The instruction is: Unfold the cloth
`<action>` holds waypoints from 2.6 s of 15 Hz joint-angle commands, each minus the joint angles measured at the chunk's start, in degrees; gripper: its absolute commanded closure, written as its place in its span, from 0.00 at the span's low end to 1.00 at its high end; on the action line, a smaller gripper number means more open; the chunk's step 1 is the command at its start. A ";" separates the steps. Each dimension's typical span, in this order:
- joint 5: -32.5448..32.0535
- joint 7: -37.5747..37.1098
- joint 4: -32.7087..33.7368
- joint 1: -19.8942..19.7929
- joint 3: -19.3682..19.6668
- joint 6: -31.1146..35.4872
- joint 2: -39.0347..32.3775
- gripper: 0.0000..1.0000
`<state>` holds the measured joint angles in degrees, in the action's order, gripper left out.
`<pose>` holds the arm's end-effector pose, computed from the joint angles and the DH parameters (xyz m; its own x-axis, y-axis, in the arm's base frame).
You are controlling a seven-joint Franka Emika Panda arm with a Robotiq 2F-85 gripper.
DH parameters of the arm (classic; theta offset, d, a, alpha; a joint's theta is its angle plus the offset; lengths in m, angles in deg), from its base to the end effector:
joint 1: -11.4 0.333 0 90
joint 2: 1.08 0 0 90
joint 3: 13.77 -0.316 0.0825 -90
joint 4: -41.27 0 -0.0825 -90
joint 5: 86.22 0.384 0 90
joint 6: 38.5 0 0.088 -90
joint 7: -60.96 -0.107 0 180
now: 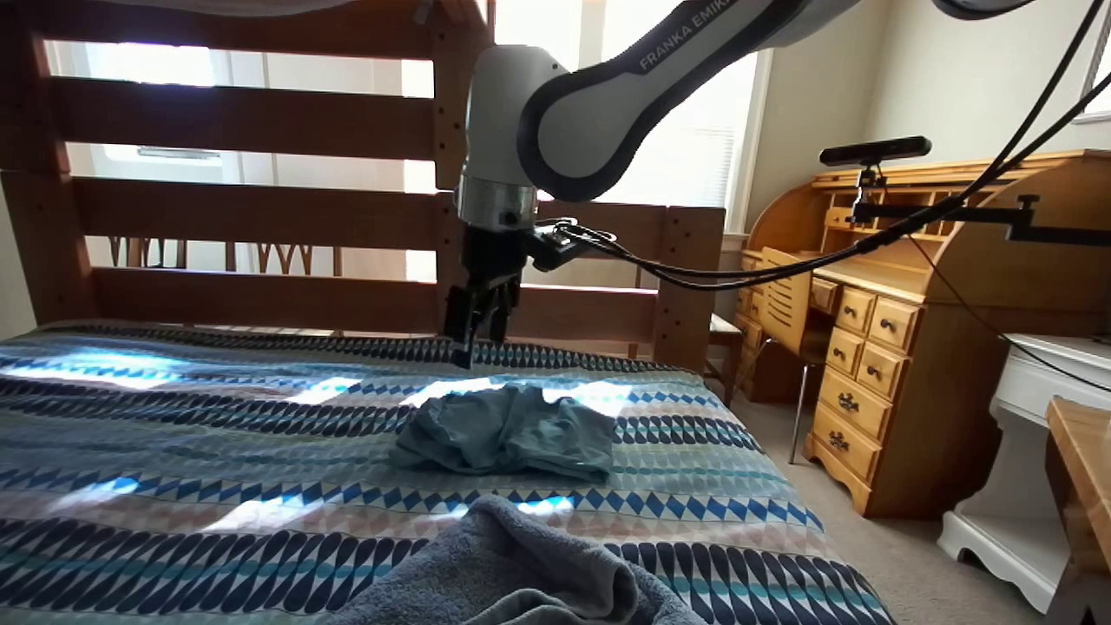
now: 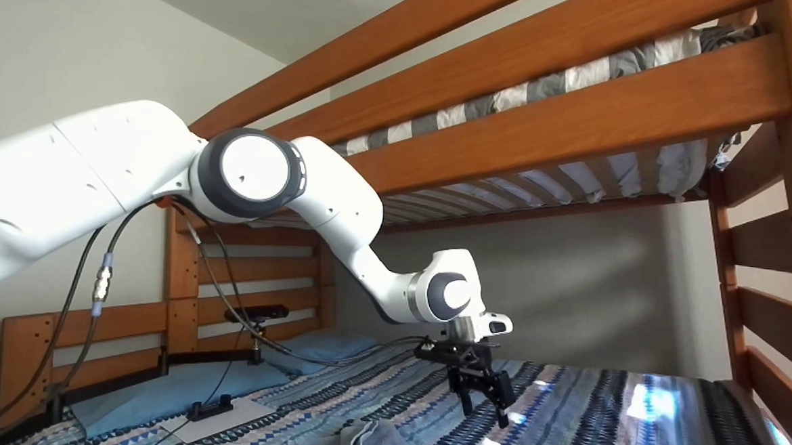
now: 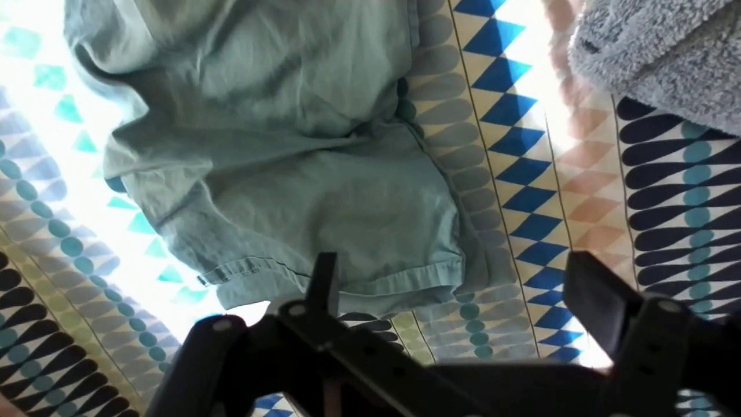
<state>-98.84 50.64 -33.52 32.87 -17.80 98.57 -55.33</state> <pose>0.6900 0.3122 0.1804 0.9141 0.3750 0.1542 0.3653 -0.9267 0.0877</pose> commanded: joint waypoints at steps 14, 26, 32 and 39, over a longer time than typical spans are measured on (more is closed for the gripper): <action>2.00 0.06 15.71 0.94 0.52 -0.66 -14.76 0.00; 0.58 -3.39 31.02 5.45 4.81 1.29 -24.79 0.41; 0.18 -5.91 37.95 6.69 8.19 0.35 -29.71 0.82; 0.83 -5.18 38.14 6.47 8.41 -4.53 -28.98 0.99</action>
<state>-98.64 45.79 3.06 39.47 -9.36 99.33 -84.97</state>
